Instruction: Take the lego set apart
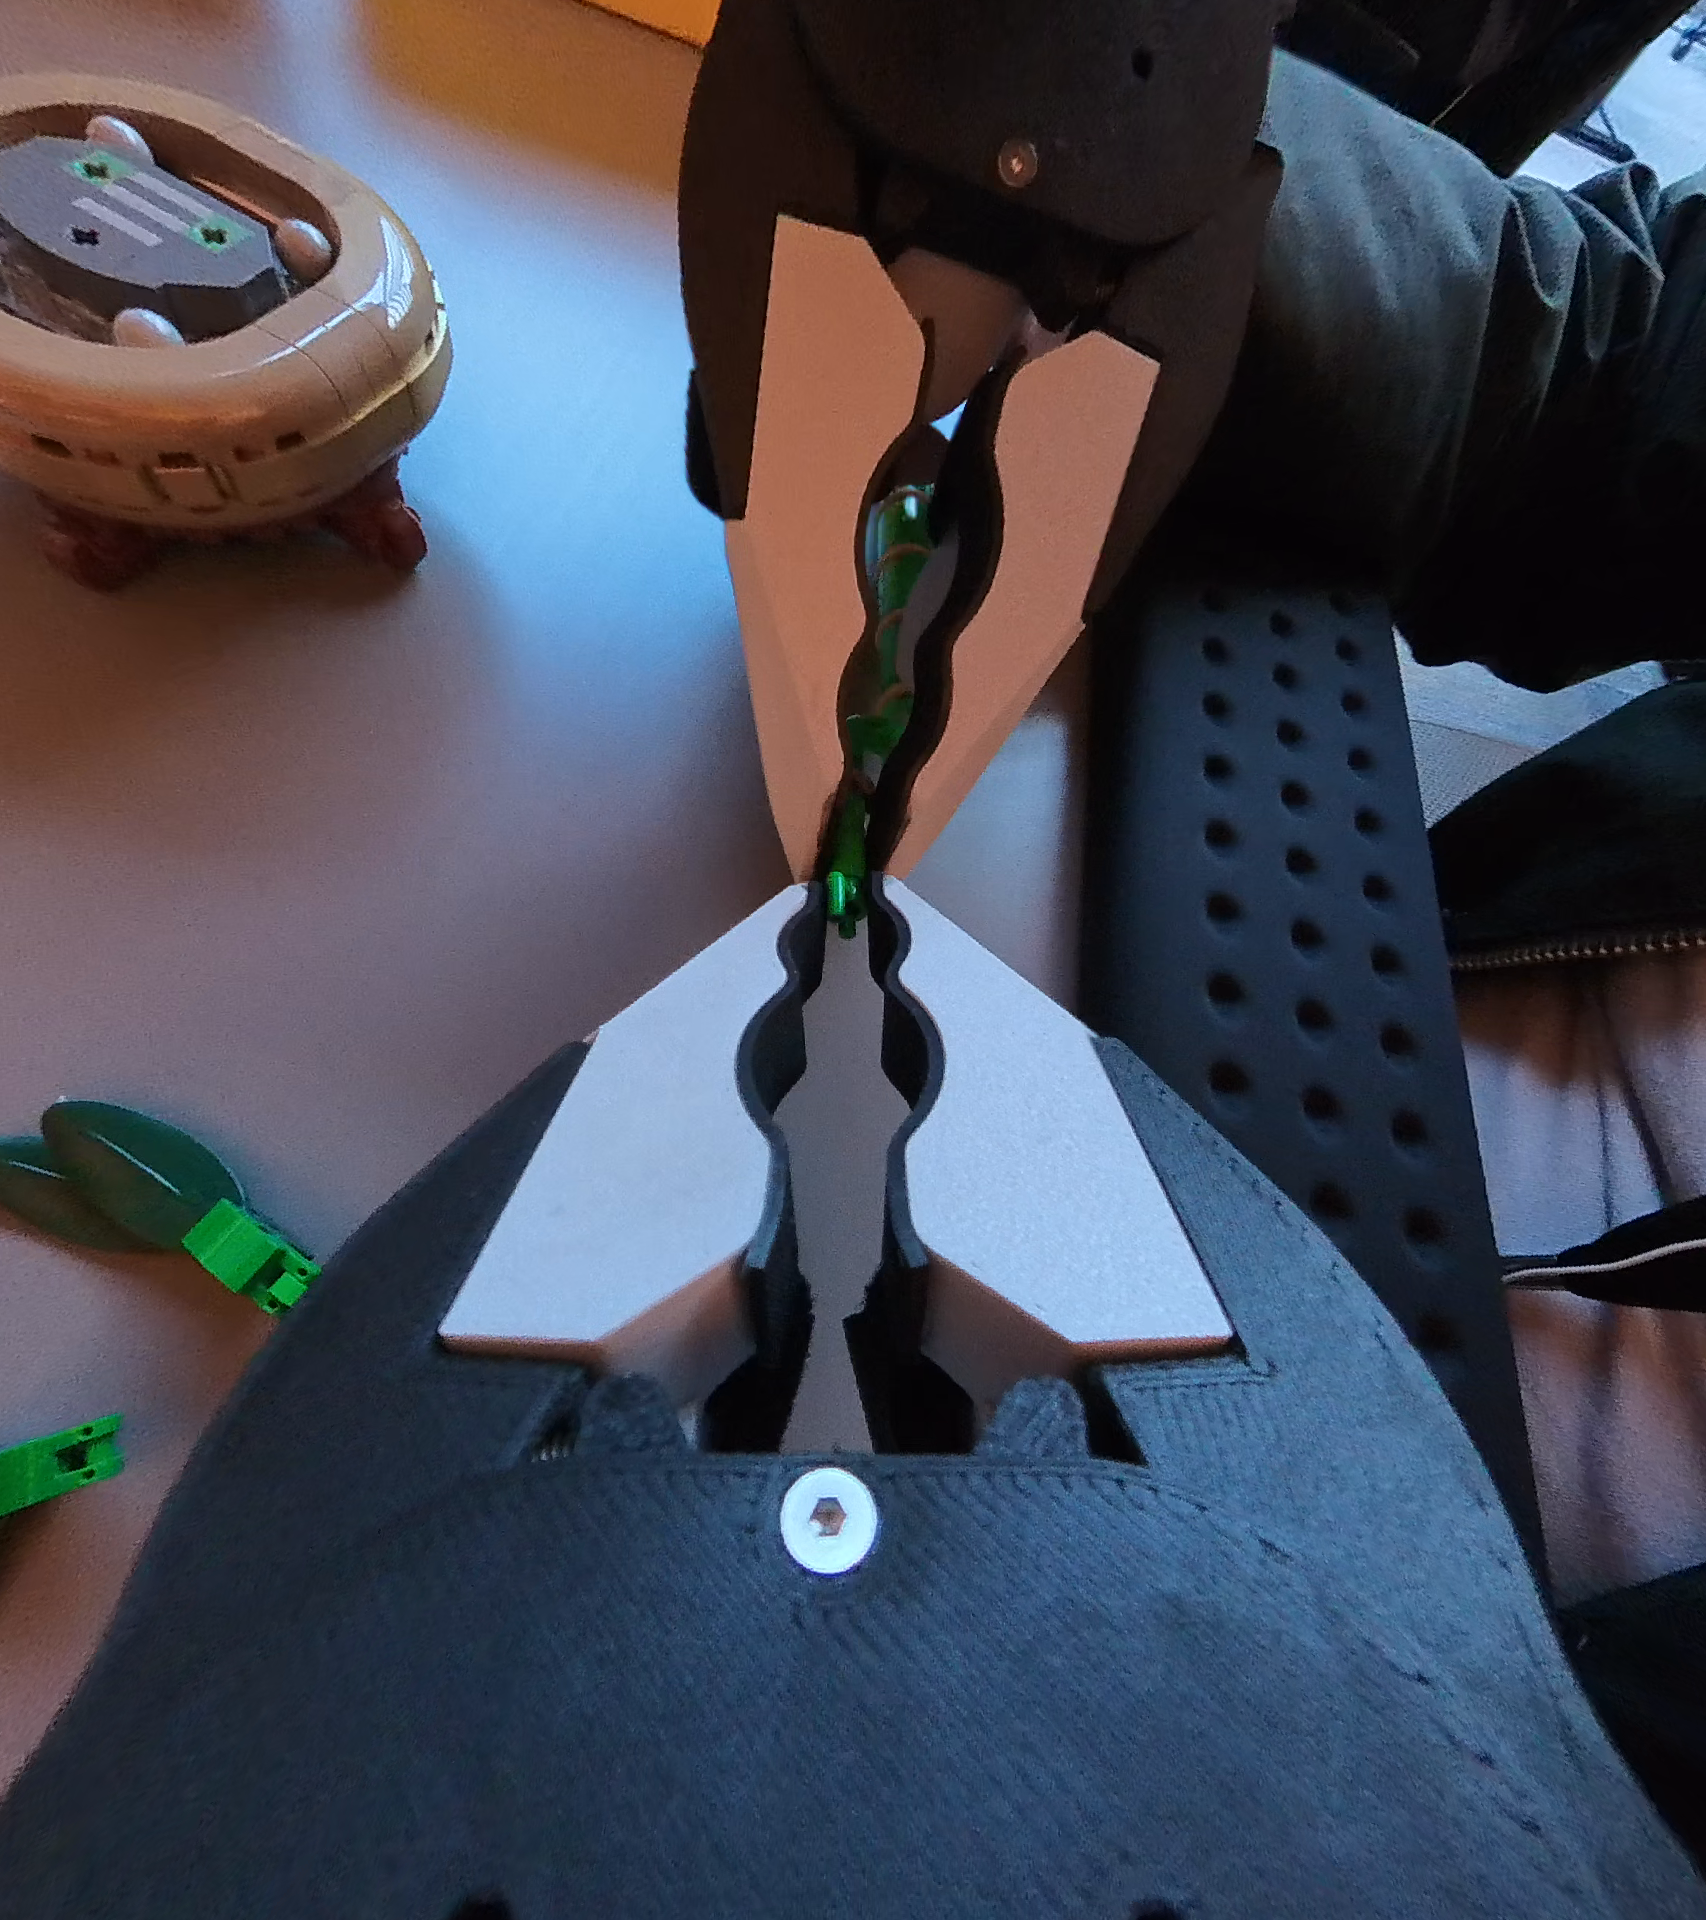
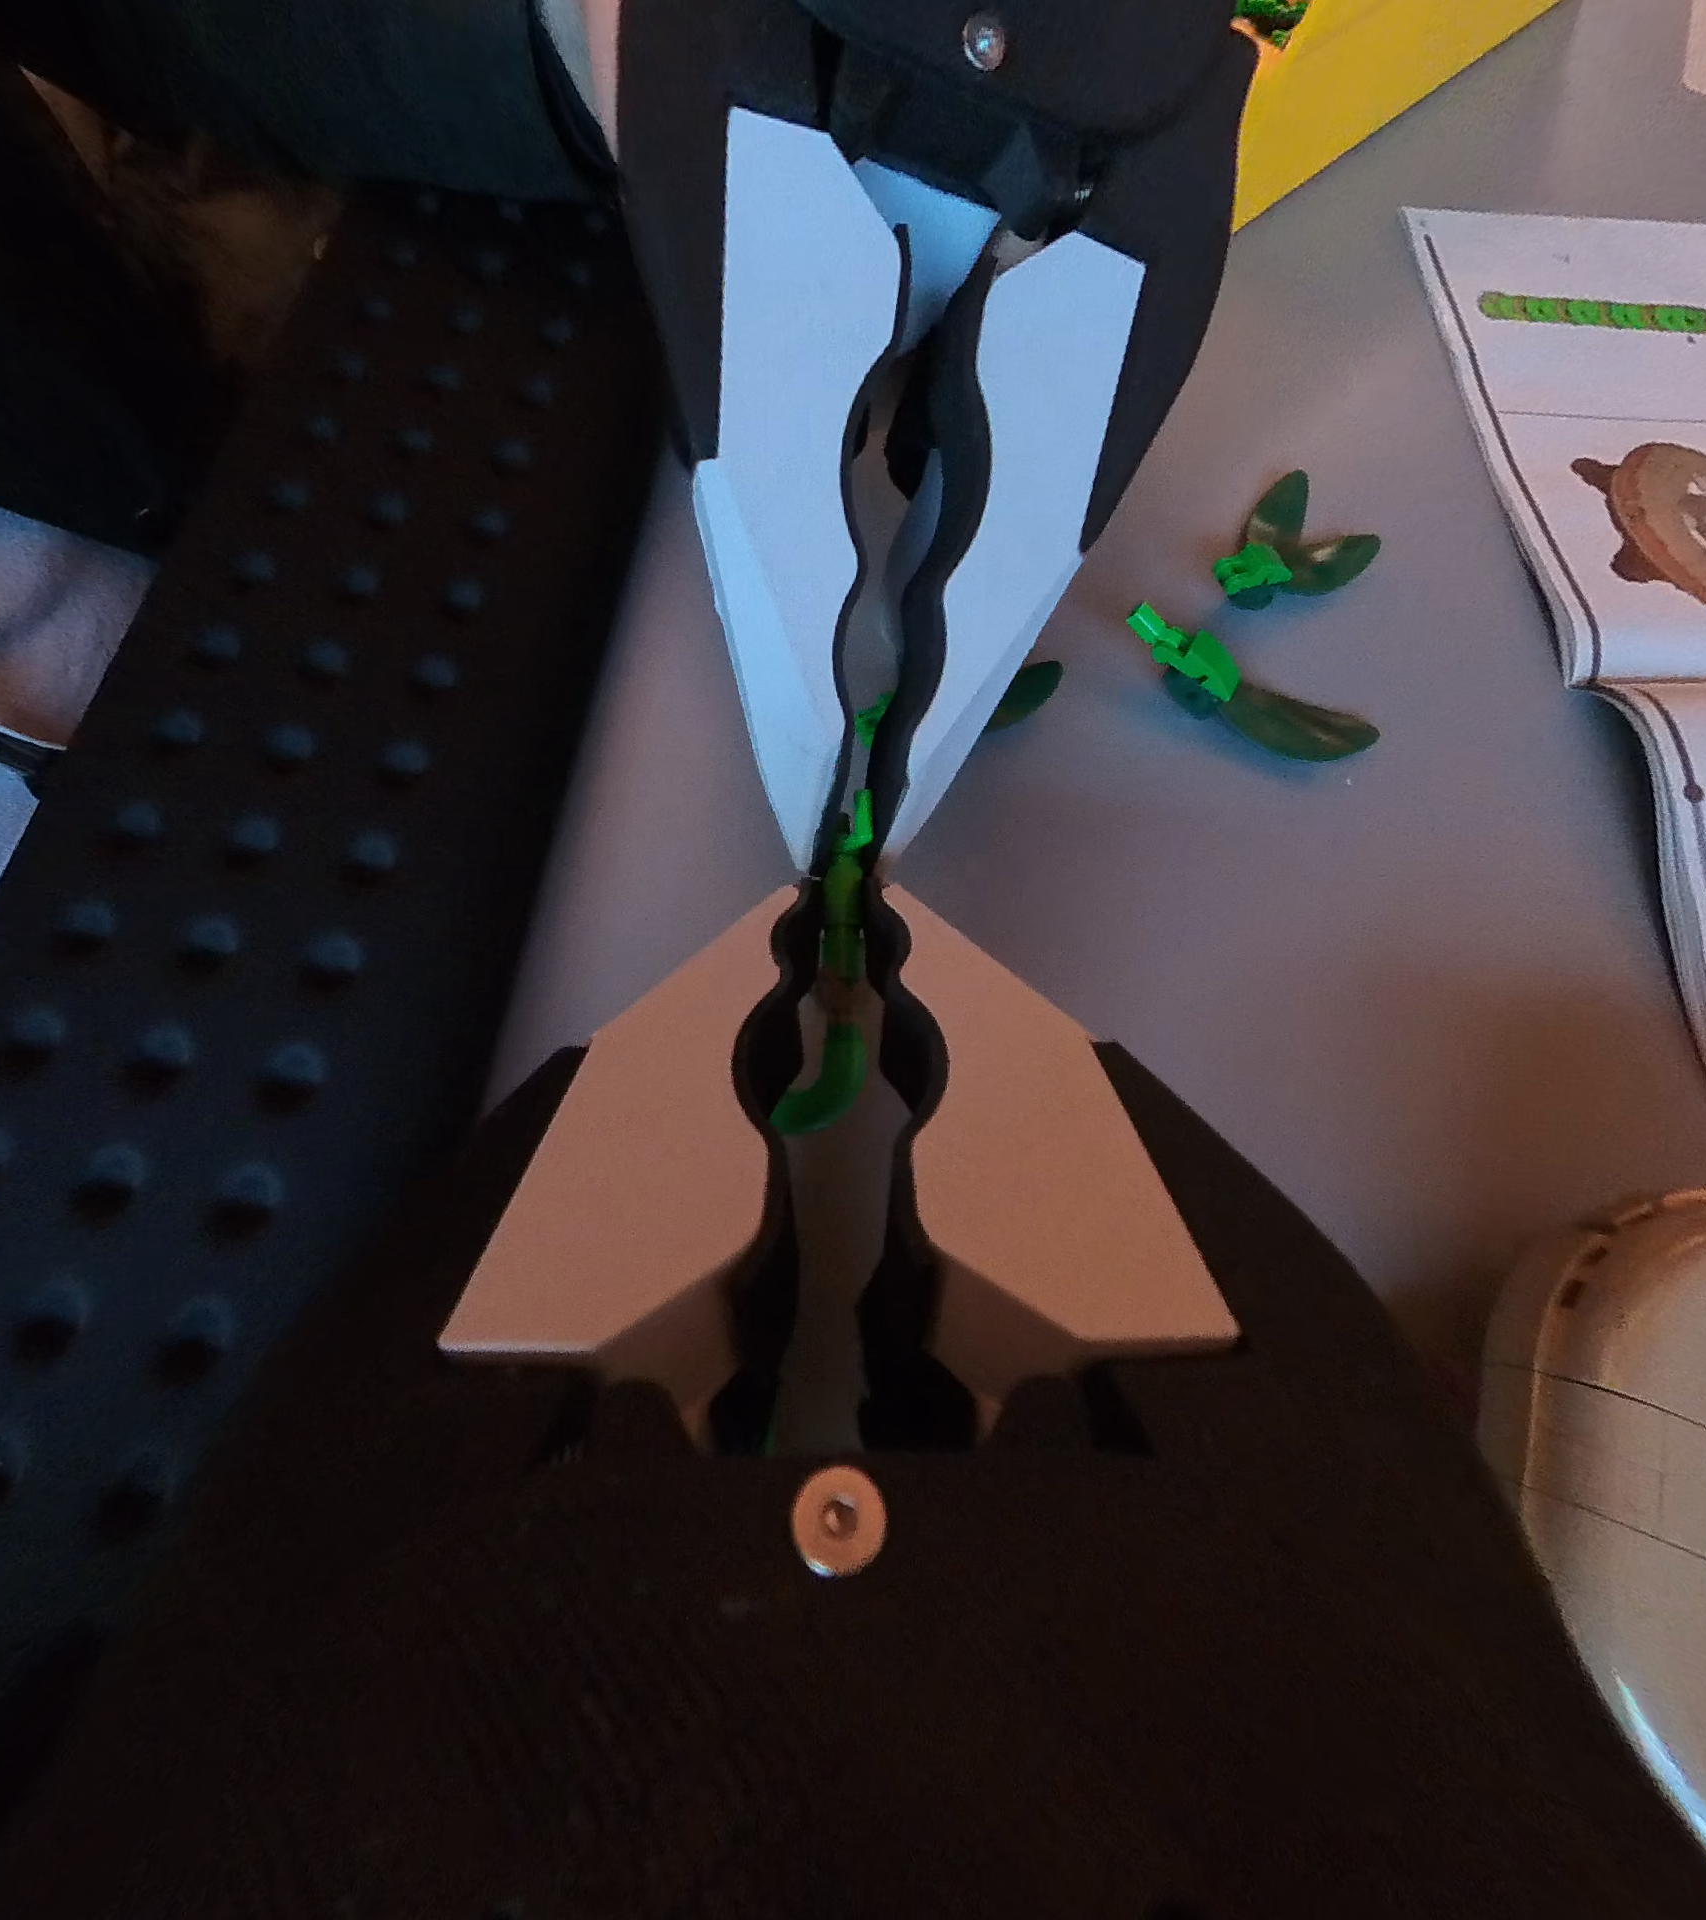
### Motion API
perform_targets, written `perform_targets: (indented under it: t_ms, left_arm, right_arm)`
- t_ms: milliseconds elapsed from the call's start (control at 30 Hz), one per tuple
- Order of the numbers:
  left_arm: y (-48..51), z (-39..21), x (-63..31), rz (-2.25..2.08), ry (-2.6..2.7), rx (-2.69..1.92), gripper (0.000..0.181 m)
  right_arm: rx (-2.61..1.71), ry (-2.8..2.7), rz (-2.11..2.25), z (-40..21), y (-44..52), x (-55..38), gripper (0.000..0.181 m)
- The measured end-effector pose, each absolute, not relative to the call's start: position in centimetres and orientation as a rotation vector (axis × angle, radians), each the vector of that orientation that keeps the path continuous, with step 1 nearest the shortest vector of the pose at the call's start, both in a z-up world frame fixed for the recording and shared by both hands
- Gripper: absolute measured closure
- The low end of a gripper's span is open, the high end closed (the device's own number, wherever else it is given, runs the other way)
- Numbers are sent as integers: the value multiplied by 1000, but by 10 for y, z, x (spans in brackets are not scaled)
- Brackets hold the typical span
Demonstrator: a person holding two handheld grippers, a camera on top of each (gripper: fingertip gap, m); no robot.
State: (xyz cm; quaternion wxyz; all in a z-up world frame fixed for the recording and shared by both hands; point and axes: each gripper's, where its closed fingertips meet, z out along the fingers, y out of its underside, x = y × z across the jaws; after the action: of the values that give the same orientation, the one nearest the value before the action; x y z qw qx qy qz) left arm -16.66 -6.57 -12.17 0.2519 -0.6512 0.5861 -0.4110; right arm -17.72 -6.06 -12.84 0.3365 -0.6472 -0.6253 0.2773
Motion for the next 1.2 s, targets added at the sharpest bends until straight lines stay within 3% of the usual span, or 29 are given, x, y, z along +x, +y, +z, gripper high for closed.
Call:
perform_targets:
  t_ms: [1200]
  left_arm:
    - [-82, -110, -180, -1293, 1583, -1814, 175]
  right_arm:
    - [-1626, -1634, 753, -119, -76, -185, 173]
